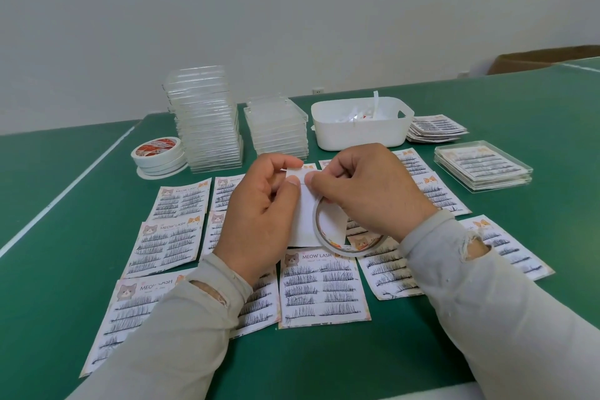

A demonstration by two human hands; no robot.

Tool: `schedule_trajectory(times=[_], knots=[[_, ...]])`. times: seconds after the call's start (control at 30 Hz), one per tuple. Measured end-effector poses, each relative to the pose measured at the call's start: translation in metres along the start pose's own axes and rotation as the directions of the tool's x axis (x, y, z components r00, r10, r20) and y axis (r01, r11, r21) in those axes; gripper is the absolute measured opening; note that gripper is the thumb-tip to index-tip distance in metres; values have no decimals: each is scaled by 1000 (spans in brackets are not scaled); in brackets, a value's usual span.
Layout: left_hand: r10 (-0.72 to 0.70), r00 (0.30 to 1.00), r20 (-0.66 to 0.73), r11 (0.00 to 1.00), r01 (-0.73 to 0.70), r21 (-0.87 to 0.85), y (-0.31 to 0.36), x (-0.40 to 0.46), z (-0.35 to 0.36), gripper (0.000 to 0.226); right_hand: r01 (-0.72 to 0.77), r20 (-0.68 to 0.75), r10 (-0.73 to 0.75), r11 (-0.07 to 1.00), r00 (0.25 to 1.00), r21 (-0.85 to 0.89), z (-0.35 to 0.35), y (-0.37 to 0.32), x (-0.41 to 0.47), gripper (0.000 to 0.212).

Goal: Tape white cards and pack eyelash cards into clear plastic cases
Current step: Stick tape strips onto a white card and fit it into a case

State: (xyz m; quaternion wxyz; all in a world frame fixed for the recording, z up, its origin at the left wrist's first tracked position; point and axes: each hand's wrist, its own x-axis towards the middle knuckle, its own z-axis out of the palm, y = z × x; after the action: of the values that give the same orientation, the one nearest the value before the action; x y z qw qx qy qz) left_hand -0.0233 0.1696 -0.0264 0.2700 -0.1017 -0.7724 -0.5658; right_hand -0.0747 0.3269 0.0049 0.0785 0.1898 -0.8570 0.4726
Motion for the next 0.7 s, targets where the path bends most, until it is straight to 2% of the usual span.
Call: schedule_trajectory(times=[0.17,0.27,0.37,0.5,0.6,0.7], knots=[[-189,982,29,930,188,-316,3,3,1,25,26,19,-28,996,999,80,-4,-1,0,29],[-267,958,107,893,287,-347,5,2,3,19,38,45,-41,998,998,57,-5,-1,-1,25],[-255,965,53,940,261,-219,4,2,4,21,42,71,-45,998,996,54,-6,-2,-2,23],[-43,998,-51,996,47,79,5,3,-1,22,10,161,-27,994,987,108,-14,-5,-1,20],[34,996,-85,990,-22,141,9,1,-2,21,-69,270,8,974,963,217,-23,-9,-2,19],[54,996,-75,985,-41,167,11,0,0,21,-86,285,26,975,958,203,-28,-11,-3,17]])
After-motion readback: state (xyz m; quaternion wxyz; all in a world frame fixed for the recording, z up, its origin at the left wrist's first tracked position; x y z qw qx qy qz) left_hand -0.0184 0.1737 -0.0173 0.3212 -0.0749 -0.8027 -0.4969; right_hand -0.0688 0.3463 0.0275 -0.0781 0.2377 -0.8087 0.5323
